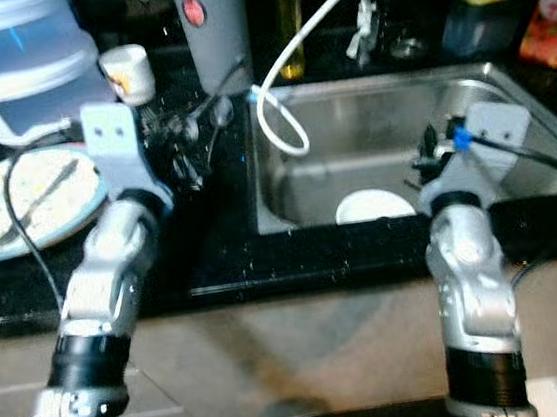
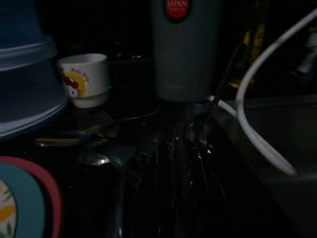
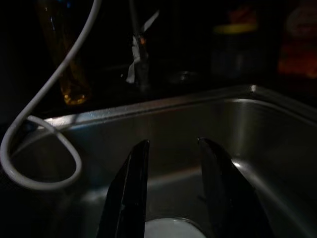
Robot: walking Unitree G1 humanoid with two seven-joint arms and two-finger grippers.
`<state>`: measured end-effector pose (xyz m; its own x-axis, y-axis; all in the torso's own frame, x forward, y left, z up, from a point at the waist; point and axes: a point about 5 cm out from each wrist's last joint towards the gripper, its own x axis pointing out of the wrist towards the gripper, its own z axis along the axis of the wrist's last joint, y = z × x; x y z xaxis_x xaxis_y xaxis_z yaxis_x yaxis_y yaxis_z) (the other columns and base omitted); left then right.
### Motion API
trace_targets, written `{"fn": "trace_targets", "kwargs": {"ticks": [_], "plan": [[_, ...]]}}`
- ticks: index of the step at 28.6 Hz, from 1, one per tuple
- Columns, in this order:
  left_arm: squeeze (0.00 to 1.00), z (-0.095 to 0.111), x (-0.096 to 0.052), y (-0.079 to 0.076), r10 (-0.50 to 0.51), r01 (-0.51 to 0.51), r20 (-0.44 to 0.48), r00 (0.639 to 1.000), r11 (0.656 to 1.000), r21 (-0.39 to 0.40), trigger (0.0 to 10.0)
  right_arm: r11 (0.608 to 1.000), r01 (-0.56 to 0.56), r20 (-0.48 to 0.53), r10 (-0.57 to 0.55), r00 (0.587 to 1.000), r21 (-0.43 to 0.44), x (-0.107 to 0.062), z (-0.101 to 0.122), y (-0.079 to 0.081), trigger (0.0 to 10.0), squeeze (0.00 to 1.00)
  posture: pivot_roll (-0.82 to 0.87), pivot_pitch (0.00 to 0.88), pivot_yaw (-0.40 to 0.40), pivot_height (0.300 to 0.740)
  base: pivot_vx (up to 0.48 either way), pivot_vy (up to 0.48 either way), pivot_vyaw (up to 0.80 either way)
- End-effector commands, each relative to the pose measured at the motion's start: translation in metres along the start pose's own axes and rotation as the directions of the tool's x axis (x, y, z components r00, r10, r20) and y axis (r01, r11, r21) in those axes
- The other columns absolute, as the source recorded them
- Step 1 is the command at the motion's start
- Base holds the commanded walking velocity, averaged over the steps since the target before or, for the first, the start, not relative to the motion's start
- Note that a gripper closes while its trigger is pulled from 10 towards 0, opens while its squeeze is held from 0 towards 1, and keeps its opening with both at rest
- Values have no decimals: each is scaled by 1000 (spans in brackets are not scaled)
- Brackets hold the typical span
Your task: Kitchen organization
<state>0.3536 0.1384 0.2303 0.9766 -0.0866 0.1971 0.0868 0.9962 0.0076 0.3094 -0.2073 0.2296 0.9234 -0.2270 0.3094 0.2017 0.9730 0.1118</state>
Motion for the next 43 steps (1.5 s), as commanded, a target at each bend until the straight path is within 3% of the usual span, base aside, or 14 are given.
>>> {"fn": "trace_targets", "kwargs": {"ticks": [1, 7, 13, 19, 25, 26, 28, 32, 33, 34, 35, 38, 42, 43], "plan": [[0, -1, -1, -1, -8, 8, -1, 1000, 1000, 30, 10000, 1000, 7, -2, -7, 1000, 0, -1, -1, -3, 10000, 0, -2, 39, 31, 740, 0, 0, 0], [0, 3, -4, -15, -115, 114, 16, 993, 993, 42, 10000, 1000, 5, 2, -5, 1000, 0, 0, 0, -3, 10000, 0, 0, 32, 30, 740, 0, 0, 0], [0, 14, -6, -30, -308, 307, 16, 951, 951, 48, 10000, 1000, 4, 6, -4, 1000, -2, 1, 0, -3, 10000, 0, 1, 28, 26, 740, 0, 0, 0], [0, 21, 4, -73, -615, 608, -75, 785, 787, -102, 10000, 1000, -8, 8, 8, 1000, 0, 4, 1, 0, 10000, 0, 12, 29, 16, 740, 0, 0, 0], [0, 2, 30, -83, -620, 606, -182, 763, 784, -132, 10000, 1000, -11, 10, 11, 1000, 1, 3, 1, 1, 10000, 0, -2, 35, 23, 740, 0, 0, 0], [0, -1, 32, -85, -627, 610, -195, 754, 779, -148, 10000, 1000, -9, 9, 9, 1000, 0, 3, 1, 1, 10000, 0, -2, 35, 23, 740, 0, 0, 0], [133, -10, 34, -89, -620, 606, -238, 748, 784, -136, 10000, 1000, -6, 8, 6, 1000, -2, 2, 1, 0, 10000, 0, -9, 37, 25, 740, 0, 0, 0], [114, -27, 32, -97, -621, 607, -303, 723, 780, -151, 10000, 1000, -2, 11, 2, 1000, -5, 1, 2, 0, 10000, 0, -15, 40, 29, 740, 0, 0, 0], [588, -29, 31, -101, -638, 619, -305, 707, 767, -168, 10000, 1000, -1, 12, 1, 1000, -5, 2, 2, -1, 10000, 0, -15, 40, 29, 740, 0, 0, 0], [694, -31, 31, -104, -647, 625, -305, 699, 760, -177, 10000, 1000, -1, 13, 1, 1000, -6, 2, 2, -1, 10000, 0, -15, 40, 29, 740, 0, 0, 0], [1000, -32, 31, -106, -656, 631, -301, 693, 753, -188, 10000, 1000, -1, 15, 1, 1000, -6, 2, 3, -1, 10000, 0, -16, 42, 29, 740, 0, 0, 0], [1000, -27, 33, -109, -662, 627, -261, 703, 750, -211, 10000, 1000, -3, 20, 3, 1000, -9, 2, 4, 0, 10000, 0, -18, 43, 30, 740, 0, 0, 0], [1000, -10, 37, -104, -676, 634, -124, 726, 729, -259, 10000, 1000, -10, 28, 10, 1000, -10, 2, 5, 1, 10000, 0, -16, 45, 29, 740, 0, 0, 0], [522, -4, 39, -100, -670, 629, -87, 738, 729, -270, 10000, 1000, -12, 30, 12, 999, -11, 2, 6, 2, 10000, 0, -11, 47, 28, 740, 0, 0, 0]]}}
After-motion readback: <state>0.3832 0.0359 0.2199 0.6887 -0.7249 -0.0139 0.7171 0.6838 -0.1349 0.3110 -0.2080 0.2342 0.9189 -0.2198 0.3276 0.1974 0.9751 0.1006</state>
